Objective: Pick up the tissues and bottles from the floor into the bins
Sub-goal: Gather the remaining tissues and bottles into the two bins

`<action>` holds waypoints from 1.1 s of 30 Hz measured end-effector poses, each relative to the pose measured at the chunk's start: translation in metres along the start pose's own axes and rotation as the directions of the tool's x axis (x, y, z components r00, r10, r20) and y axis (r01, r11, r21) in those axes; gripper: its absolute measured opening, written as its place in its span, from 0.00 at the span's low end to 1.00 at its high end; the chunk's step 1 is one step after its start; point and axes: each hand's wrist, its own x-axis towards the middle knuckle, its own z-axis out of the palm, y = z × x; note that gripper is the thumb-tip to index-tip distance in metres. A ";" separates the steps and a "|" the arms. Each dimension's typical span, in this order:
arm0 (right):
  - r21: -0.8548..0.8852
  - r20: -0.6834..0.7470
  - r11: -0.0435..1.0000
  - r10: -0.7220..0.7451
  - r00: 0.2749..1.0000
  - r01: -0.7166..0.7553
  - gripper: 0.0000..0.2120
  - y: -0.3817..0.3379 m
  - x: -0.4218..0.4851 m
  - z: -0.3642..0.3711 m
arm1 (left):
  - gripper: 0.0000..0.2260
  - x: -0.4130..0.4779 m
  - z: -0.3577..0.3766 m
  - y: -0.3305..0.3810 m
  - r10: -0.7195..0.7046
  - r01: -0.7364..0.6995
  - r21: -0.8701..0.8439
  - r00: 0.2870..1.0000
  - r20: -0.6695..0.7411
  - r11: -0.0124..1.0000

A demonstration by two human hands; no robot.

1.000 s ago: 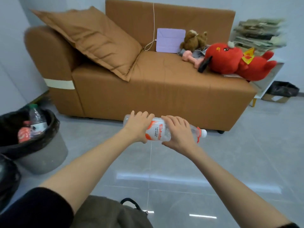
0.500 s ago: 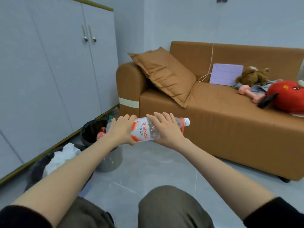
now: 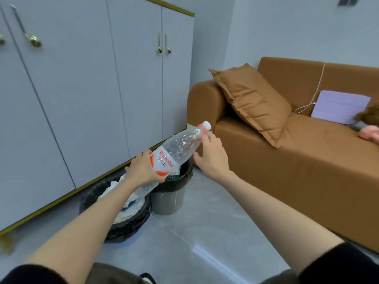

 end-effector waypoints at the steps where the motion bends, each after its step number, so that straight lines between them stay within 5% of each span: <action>1: 0.114 0.051 0.985 0.125 0.991 -0.130 0.17 -0.006 0.004 0.003 | 0.41 0.003 0.001 -0.003 -0.032 0.032 -0.068 0.999 -0.003 0.997; 4: 0.415 0.361 0.750 0.384 0.850 -0.515 0.32 -0.019 0.016 0.016 | 0.39 0.010 0.008 -0.002 -0.080 0.079 -0.238 0.997 0.002 0.968; 6: 0.563 0.569 0.491 0.353 0.743 -0.665 0.37 -0.024 0.022 0.028 | 0.39 0.018 0.014 -0.001 -0.070 0.079 -0.315 0.997 0.042 0.946; 10: 0.725 0.592 0.255 0.242 0.768 -0.640 0.25 -0.018 0.043 0.050 | 0.38 0.036 0.018 0.004 0.008 0.022 -0.378 0.997 0.080 0.925; 13: 0.773 0.544 0.205 0.274 0.793 -0.601 0.32 -0.011 0.060 0.067 | 0.37 0.055 0.023 0.003 0.050 -0.021 -0.404 0.997 0.060 0.914; 19: 0.813 0.417 0.196 0.460 0.784 -0.548 0.46 0.016 0.085 0.119 | 0.41 0.103 0.063 -0.028 0.028 -0.011 -0.239 0.998 0.065 0.971; 25: 0.735 0.250 0.508 0.412 0.876 -0.449 0.45 0.042 0.083 0.165 | 0.27 0.115 0.111 -0.066 -0.041 0.039 0.020 0.991 0.129 0.999; 33: 0.507 0.442 0.665 0.346 0.827 -0.549 0.48 0.041 0.070 0.230 | 0.17 0.115 0.135 -0.096 -0.066 0.042 0.139 0.983 0.172 0.989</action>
